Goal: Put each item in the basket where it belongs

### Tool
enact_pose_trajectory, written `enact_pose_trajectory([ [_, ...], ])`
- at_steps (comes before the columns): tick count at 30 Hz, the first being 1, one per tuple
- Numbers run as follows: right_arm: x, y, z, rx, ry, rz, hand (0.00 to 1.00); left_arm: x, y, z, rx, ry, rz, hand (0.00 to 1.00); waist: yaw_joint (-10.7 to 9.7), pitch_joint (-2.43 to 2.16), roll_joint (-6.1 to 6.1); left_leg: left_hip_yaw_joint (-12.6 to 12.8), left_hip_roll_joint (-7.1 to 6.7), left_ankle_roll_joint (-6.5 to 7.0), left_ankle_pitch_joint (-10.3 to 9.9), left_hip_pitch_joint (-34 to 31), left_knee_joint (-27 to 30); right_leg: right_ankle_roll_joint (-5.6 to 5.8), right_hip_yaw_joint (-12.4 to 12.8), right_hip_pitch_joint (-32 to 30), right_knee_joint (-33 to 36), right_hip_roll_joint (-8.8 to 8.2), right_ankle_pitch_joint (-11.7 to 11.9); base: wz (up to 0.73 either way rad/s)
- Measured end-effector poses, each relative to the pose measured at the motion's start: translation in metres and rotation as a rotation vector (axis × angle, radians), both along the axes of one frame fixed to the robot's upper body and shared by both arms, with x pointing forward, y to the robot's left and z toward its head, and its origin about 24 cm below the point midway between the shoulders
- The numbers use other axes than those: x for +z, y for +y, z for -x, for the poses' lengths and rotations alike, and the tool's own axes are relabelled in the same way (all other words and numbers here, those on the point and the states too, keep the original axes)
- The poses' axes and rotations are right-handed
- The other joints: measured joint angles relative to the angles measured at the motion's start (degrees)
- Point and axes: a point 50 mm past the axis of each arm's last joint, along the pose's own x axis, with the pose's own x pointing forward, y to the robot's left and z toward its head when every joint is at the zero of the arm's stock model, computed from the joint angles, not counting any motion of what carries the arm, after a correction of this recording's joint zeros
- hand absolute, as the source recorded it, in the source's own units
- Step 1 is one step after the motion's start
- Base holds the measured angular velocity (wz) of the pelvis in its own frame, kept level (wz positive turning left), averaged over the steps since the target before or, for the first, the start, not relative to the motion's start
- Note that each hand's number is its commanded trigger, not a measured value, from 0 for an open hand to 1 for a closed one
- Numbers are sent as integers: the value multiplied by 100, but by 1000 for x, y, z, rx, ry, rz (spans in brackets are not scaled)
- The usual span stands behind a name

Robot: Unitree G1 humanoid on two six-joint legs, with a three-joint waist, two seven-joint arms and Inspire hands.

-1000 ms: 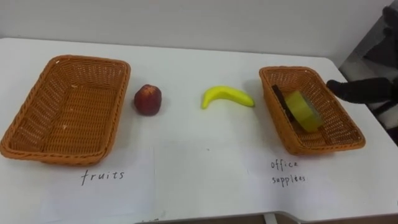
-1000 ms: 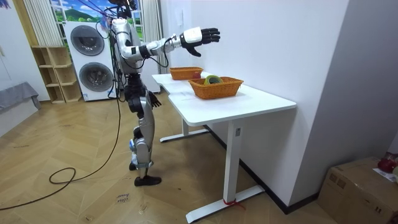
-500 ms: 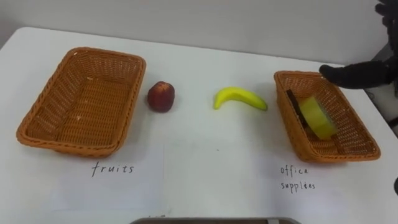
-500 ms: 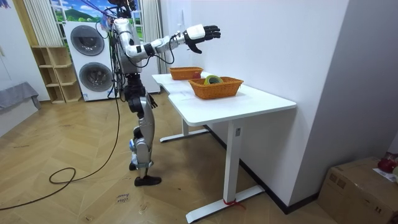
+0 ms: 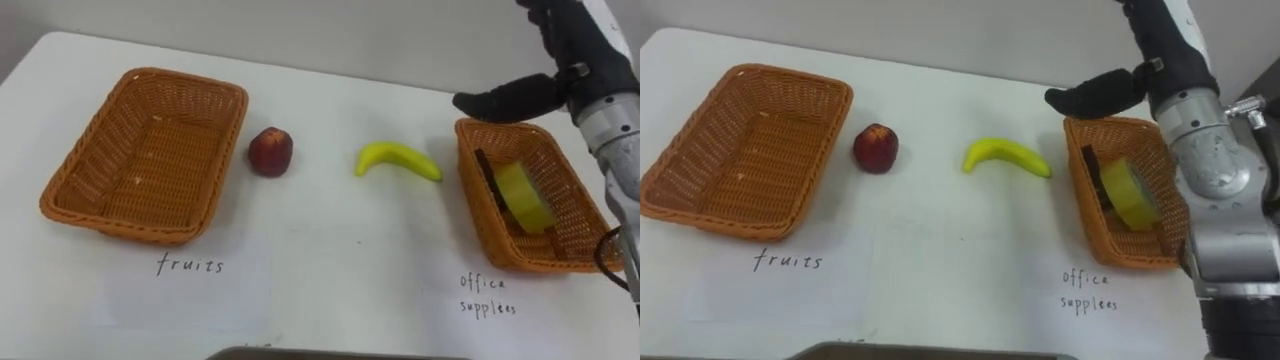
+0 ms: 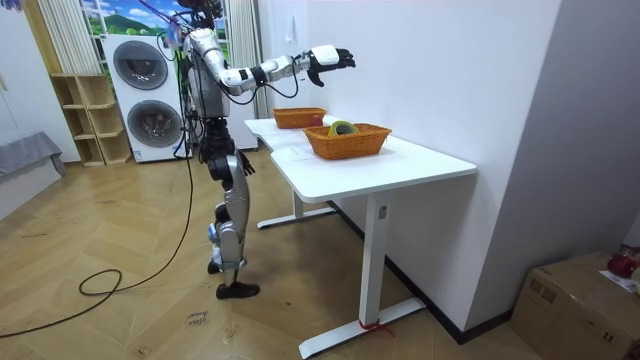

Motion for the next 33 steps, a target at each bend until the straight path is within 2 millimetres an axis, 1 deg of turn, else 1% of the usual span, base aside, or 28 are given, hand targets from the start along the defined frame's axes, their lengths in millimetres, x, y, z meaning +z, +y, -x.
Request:
enact_pose_trajectory([
  [4, -5, 5, -9, 34, 52, 19, 0, 0, 3, 4, 3, 13, -8, 0, 19, 41, -36, -66, 1, 1, -1, -27, 10, 1, -48, 27, -1, -14, -1, 9],
  [5, -7, 4, -11, 38, 70, 27, 0, 1, 4, 4, 3, 14, -11, 0, 20, 47, -57, -123, -3, 2, -1, -58, 22, 1, -87, 25, -2, -20, -1, 22],
  [6, -9, 3, -11, 40, 83, 35, 0, 1, 5, 5, 4, 18, -14, 0, 19, 45, -71, -173, -15, 2, -1, -102, 38, 1, -148, 25, -2, -28, -1, 21],
  [7, -9, 3, -11, 42, 89, 41, 0, 1, 6, 5, 5, 21, -16, 0, 27, 37, -87, -185, -24, 2, -1, -104, 41, 1, -153, 27, -1, -28, -1, 14],
  [9, -9, 4, -12, 55, 100, 69, 0, 1, 6, 6, 8, 30, -19, 0, 49, 36, -89, -200, -22, 2, -1, -106, 50, 1, -161, 33, 0, -24, 0, 2],
  [13, -10, 1, -12, 52, 120, 133, 0, 1, 6, 4, 7, 25, -19, 0, 161, 25, -104, -194, -19, 2, 0, -105, 57, 1, -159, 29, 1, -23, 0, 0],
  [17, -14, 5, -13, 65, 141, 178, 0, 2, 7, 1, 4, 18, -21, 0, 170, 27, -123, -194, -19, 4, 2, -103, 56, 1, -158, 32, 3, -28, -1, 0],
  [22, -20, 1, -14, 41, 169, 207, 0, 3, 9, -3, 1, 10, -26, 0, 183, 30, -191, -191, -19, 5, 4, -90, 56, 1, -140, 40, 1, -29, -1, 0],
  [25, -21, 0, -14, 31, 174, 229, 0, 3, 9, -3, 0, 10, -28, 0, 173, 53, -224, -184, -10, 5, 4, -89, 57, 1, -102, 41, 0, -28, -1, 0],
  [27, -21, 0, -14, 30, 175, 233, 0, 4, 10, -3, -1, 10, -30, 0, 172, 89, -224, -171, -10, 6, 4, -87, 57, 1, -73, 40, 0, -25, -1, 0],
  [29, -21, -1, -14, 28, 176, 242, 0, 4, 11, -3, -1, 11, -32, 0, 172, 101, -226, -171, -9, 5, 4, -88, 53, 1, -54, 38, -1, -20, -1, 0],
  [33, -22, -1, -14, 21, 184, 255, 0, 4, 11, -3, -1, 11, -33, 0, 173, 101, -226, -161, -19, 4, 3, -93, 42, 1, -49, 38, -2, -13, -1, 0],
])
